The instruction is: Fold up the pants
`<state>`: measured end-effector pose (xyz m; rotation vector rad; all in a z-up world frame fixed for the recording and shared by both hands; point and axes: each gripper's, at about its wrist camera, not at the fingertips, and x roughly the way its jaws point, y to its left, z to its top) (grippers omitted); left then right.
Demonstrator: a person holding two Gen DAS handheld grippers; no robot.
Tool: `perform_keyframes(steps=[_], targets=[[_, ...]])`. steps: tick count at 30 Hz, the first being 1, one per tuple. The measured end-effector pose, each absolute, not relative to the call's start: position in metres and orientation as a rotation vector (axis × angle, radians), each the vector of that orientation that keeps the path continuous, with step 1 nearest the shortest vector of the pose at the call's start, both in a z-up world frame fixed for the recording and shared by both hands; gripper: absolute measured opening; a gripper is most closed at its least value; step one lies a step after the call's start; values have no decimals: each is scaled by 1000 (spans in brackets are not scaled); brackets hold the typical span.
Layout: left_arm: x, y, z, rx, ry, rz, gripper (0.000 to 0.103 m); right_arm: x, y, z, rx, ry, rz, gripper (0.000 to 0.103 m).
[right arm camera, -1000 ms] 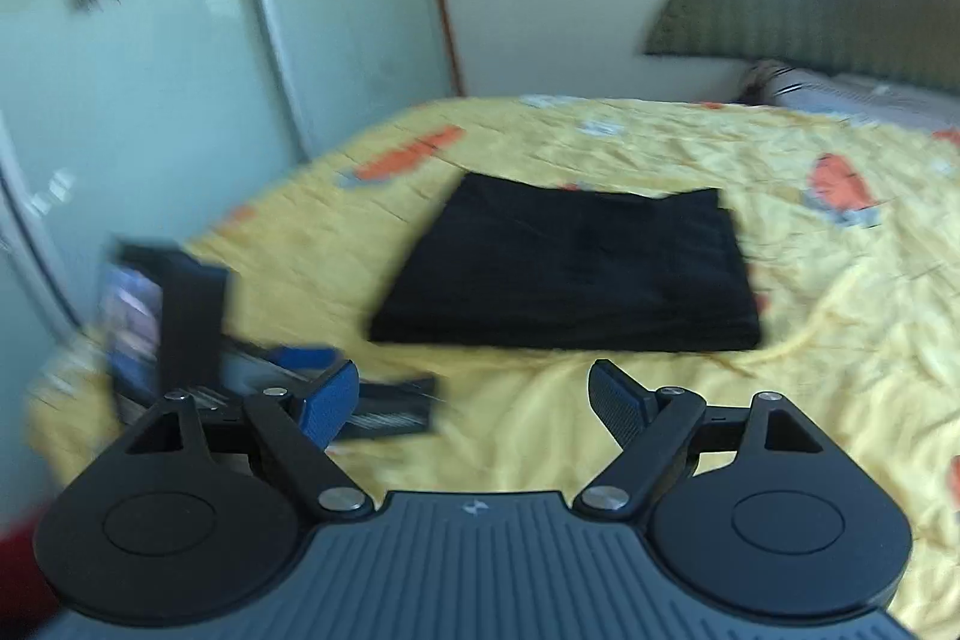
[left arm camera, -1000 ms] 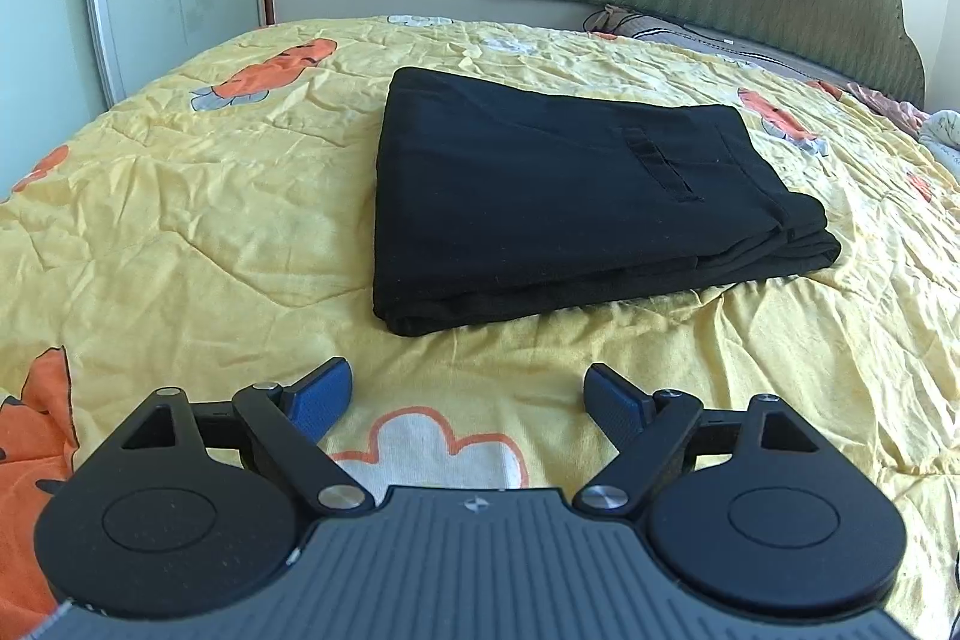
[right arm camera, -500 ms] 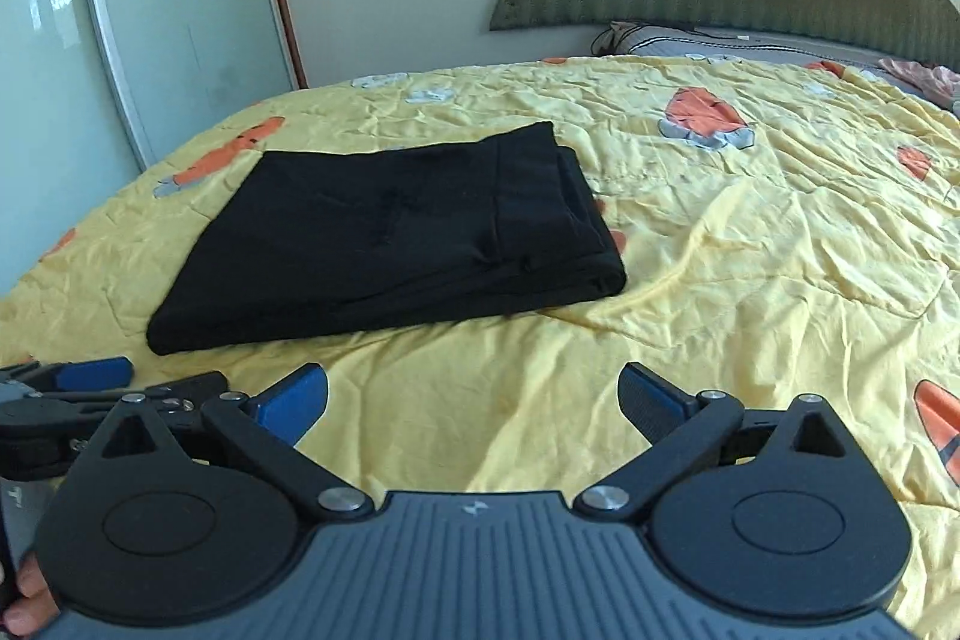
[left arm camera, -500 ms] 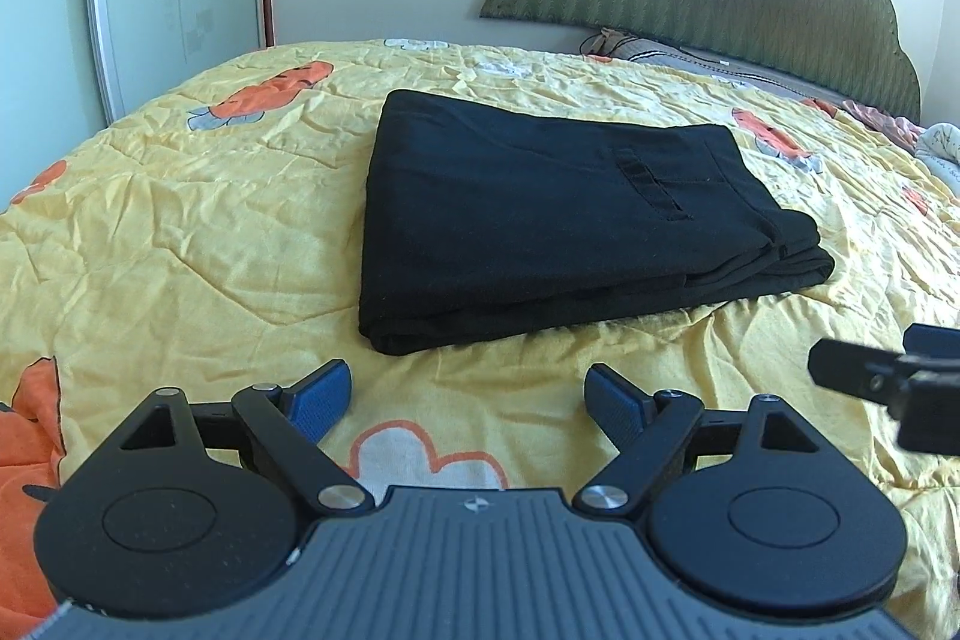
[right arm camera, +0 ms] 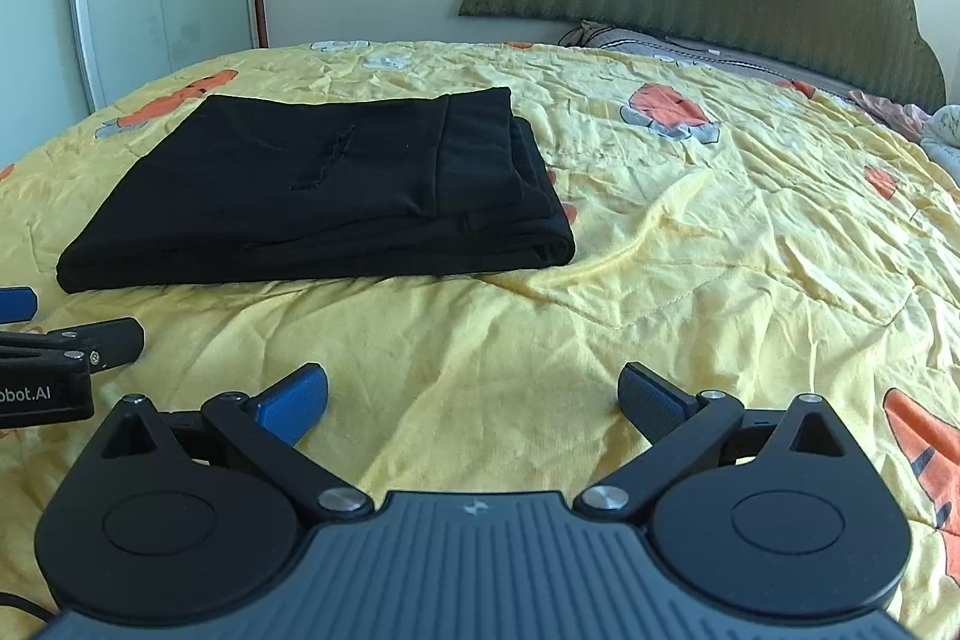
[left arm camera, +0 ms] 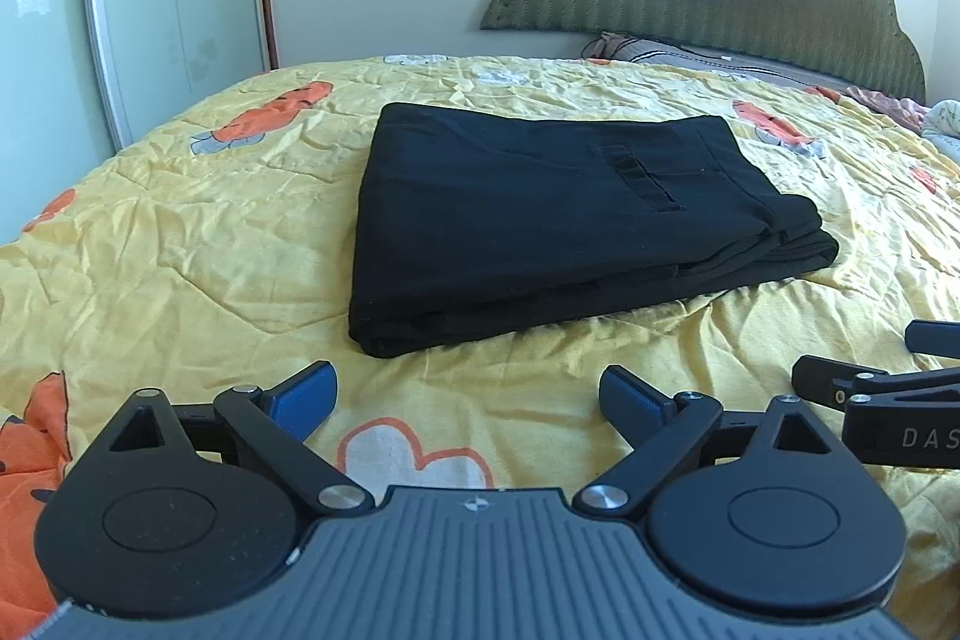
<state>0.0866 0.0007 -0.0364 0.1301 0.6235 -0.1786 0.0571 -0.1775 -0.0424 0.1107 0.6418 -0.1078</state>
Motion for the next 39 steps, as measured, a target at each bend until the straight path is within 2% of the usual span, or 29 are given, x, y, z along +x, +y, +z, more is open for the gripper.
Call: perform_keyframes(steps=[5,8,9,11,14,16,18,23,29,32,39], targets=[[90,4,-38,112,652,-175,97,55,-183,-42,155,636,-66,103],[92,7,-38,88,662,-179,97,44,-208,-36,413,561,116,103],[92,8,-38,84,663,-179,97,41,-209,-32,401,538,90,103],[92,8,-38,83,663,-178,97,34,-192,-21,165,480,-41,103],[91,7,-38,86,661,-177,97,25,-210,-12,342,433,116,103],[90,7,-38,84,655,-180,97,20,-205,-6,258,402,24,103],[87,9,-36,71,637,-189,97,16,-210,-3,301,370,90,103],[85,11,-33,58,641,-179,97,27,-190,-4,108,441,-96,103],[85,21,-31,-10,651,-139,97,35,-194,-16,216,513,-41,103],[85,22,-29,-17,645,-123,97,33,-171,-16,3,482,-138,103],[81,14,-28,24,653,-142,97,38,-180,-23,99,530,-97,103]])
